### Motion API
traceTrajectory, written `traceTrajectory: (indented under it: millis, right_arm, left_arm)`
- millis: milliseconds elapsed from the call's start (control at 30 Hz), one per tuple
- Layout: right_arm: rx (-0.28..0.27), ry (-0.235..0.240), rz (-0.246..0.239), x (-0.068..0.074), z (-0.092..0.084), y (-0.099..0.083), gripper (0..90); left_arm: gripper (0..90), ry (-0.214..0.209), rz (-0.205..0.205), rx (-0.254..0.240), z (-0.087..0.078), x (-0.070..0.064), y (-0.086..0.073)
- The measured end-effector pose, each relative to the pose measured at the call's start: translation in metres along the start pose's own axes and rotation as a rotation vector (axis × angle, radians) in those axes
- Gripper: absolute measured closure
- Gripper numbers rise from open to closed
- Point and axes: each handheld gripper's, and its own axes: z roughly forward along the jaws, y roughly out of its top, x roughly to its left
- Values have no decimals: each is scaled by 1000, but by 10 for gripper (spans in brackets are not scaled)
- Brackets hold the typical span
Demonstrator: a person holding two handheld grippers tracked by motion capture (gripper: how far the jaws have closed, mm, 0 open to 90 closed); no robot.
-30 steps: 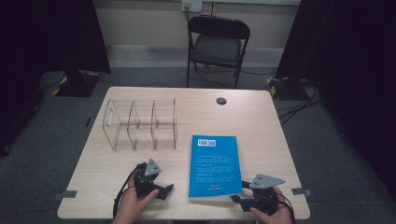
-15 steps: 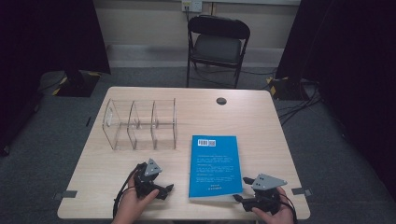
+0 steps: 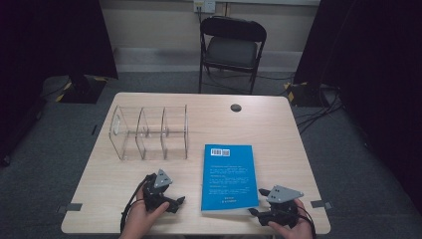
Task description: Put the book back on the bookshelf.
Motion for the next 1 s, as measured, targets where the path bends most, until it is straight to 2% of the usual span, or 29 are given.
traceTrajectory:
  millis: [67, 200, 300, 433, 500, 533, 567, 600, 633, 700, 767, 833, 900, 933, 967, 1000]
  right_arm:
    - [12, 19, 2, -1, 1, -1, 338]
    - [-24, -4, -32, 2, -2, 2, 353]
    - [-33, -5, -35, 2, -3, 3, 353]
    - [-34, 10, -4, 0, -1, 2, 353]
    - [-35, 9, -2, 0, 0, 2, 353]
    - [-36, 8, 1, 0, 0, 2, 353]
    - [-37, 6, 1, 0, 0, 2, 353]
    - [-40, 5, -1, 0, 0, 2, 353]
    - [-42, 5, 0, 0, 0, 2, 353]
    - [-48, 7, 14, 0, 0, 2, 353]
    - [-54, 9, 21, -1, 0, 2, 354]
    - [-62, 9, 24, -1, -1, 3, 354]
    - [-71, 9, 29, -1, -1, 4, 354]
    - [-77, 6, 31, -1, -1, 4, 355]
    - [-82, 5, 32, 0, -2, 5, 355]
    - [-83, 6, 33, 0, -2, 6, 355]
  left_arm:
    - [0, 0, -1, 0, 0, 0, 0]
    - [0, 3, -4, 2, 0, -1, 0]
    - [0, 9, -14, -4, 0, -3, -1]
    - [2, -7, -9, 15, -1, -10, 2]
    - [37, -39, 16, 1, -2, -13, 3]
    - [106, -57, 32, -21, -3, -14, 3]
    - [194, -70, 28, -24, -3, -16, 4]
    - [203, -89, 25, -16, -4, -17, 6]
    - [160, -89, 25, -16, -4, -17, 6]
    - [186, -154, -15, -19, -6, -24, 10]
    - [154, -176, 3, -31, -9, -31, 14]
    - [166, -204, 28, -47, -13, -40, 21]
    - [160, -233, 66, -56, -17, -52, 28]
    - [160, -233, 66, -56, -17, -52, 28]
    - [160, -257, 99, -56, -19, -63, 34]
    - [161, -270, 111, -58, -20, -69, 36]
